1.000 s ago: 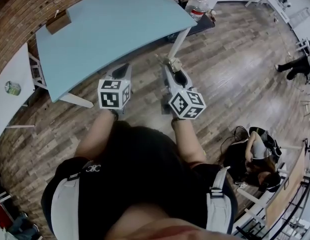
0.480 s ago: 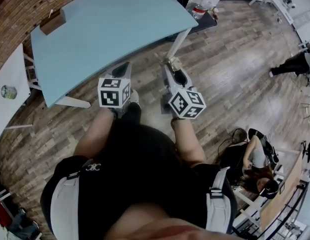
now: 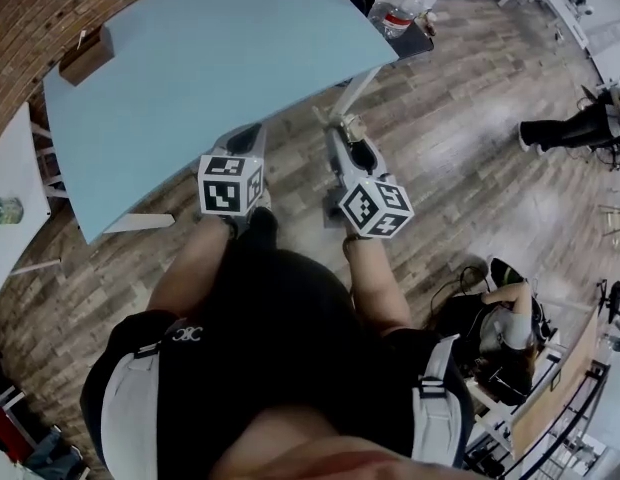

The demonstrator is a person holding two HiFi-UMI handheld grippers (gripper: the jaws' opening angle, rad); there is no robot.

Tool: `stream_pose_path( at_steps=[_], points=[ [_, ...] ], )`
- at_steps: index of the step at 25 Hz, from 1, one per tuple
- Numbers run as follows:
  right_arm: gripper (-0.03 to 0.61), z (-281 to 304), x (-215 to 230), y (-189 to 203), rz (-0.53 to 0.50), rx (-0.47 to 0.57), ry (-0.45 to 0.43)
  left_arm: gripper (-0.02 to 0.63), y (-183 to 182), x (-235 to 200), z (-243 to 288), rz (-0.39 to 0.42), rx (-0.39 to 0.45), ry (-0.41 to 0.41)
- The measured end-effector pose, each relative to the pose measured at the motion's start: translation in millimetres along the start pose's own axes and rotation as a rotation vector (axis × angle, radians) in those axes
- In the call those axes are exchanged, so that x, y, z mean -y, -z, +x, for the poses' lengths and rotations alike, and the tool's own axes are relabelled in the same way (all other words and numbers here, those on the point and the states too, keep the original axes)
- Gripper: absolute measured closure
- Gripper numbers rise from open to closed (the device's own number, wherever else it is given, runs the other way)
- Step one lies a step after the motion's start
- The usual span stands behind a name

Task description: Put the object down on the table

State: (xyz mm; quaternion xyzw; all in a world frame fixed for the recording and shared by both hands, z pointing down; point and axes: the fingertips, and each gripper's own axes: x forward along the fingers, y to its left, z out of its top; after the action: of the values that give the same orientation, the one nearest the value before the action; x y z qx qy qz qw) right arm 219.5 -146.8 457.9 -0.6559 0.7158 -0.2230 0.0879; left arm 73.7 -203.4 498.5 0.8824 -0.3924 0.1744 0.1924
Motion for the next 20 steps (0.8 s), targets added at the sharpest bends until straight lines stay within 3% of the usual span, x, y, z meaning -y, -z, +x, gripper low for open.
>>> stream_pose_path(
  at_steps=[14,20],
  points=[
    [0.383,118.3,30.4,-15.7,0.015,-0.064,0.027,0.614,-46.5,-56.4,95.1,-0.006,-0.052,0.027],
    [0.383,168.0,32.3,-22.9,-0.016,-0.091,0.024,0.614,-71.7,-68.3,130.2,-0.005,-0.047,0.076]
  ],
)
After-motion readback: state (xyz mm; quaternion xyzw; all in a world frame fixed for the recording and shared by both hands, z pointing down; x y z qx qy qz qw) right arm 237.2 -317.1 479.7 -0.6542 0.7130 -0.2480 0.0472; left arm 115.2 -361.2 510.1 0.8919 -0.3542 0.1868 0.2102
